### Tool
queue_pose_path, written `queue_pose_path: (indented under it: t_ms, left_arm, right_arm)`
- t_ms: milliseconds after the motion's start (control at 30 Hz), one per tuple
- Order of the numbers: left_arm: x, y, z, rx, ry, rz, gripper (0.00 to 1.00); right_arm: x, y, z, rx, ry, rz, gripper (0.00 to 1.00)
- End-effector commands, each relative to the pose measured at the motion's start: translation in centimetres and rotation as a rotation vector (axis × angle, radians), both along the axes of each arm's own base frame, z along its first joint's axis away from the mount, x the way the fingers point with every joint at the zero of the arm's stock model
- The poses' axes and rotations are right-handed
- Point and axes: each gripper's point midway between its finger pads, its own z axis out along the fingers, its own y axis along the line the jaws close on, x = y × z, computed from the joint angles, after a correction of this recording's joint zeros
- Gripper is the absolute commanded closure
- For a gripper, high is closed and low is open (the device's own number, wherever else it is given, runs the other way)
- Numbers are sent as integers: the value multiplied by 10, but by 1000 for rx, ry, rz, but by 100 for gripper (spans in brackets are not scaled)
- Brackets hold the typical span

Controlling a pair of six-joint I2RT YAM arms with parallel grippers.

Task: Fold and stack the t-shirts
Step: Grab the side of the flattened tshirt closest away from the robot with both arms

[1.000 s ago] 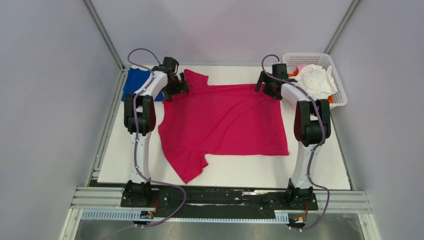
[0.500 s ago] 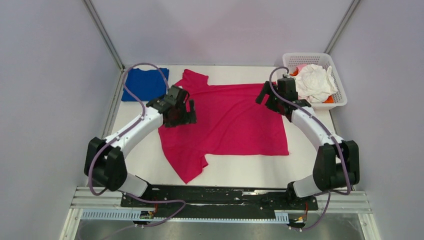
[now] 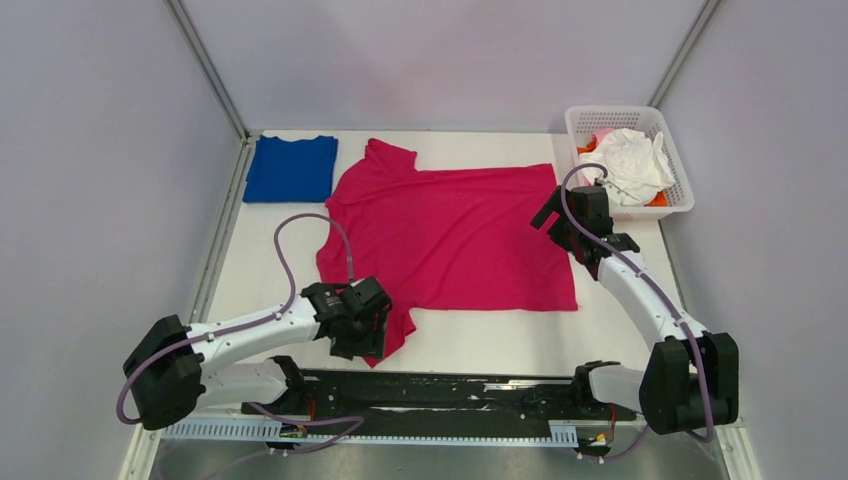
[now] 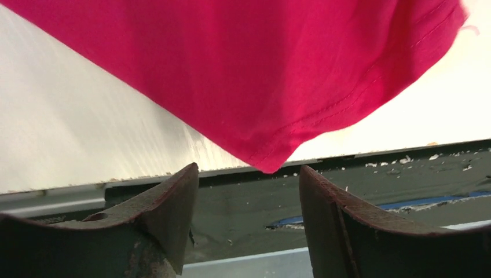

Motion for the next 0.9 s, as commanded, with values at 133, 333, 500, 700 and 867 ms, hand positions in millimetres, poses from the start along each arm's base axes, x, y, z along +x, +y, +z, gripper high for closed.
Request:
queue_pose_path:
  t_ms: [133,333,500,700,867]
  left_arm:
    - [-7,-14,-11,-40,17,28,39]
    - [1,-13,-25,29,13,30,47]
    - [-4,-11,-38,91,72,20,69]
    - [-10,-6,-38,127,112,1,100]
    - [-18,-5,-31,100,134,-36,100]
  right_arm:
    - [4,-7,5,7,-33,-54,0]
    - [-6,-13,0,14,-33,-95,0]
    - [-35,-33,-10,55,6,-230,0]
    - [-86,-52,-20,86,36,-343,0]
    - [-127,-53,-50,154,99,-429,6]
